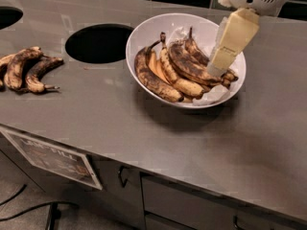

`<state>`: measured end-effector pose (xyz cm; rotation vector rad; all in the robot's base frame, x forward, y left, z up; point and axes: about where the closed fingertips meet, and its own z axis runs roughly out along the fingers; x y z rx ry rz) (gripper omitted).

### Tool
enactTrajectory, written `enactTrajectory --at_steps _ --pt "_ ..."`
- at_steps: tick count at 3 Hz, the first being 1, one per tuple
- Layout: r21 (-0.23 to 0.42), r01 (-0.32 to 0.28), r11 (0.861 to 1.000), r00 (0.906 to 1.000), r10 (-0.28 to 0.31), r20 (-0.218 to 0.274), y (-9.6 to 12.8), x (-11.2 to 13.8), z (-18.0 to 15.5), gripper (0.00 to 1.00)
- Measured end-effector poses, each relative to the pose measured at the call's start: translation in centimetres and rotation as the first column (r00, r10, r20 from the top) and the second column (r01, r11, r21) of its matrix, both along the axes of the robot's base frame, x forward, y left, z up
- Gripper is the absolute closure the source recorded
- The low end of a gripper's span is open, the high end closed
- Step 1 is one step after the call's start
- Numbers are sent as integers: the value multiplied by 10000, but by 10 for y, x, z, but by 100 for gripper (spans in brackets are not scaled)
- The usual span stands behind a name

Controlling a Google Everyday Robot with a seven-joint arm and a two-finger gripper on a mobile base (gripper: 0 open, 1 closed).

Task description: Pick banana from white bowl

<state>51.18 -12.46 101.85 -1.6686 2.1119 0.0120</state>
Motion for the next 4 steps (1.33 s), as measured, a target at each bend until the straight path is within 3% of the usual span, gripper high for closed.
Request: enactTrajectory --at_steps 1,3,4 --pt "199 162 9997 9992 -155 -373 19 19 -11 0" --pt "639 330 9974 9985 -301 -461 34 26 -22 0" --pt "1089 955 9895 9941 -891 -621 36 26 -31 0"
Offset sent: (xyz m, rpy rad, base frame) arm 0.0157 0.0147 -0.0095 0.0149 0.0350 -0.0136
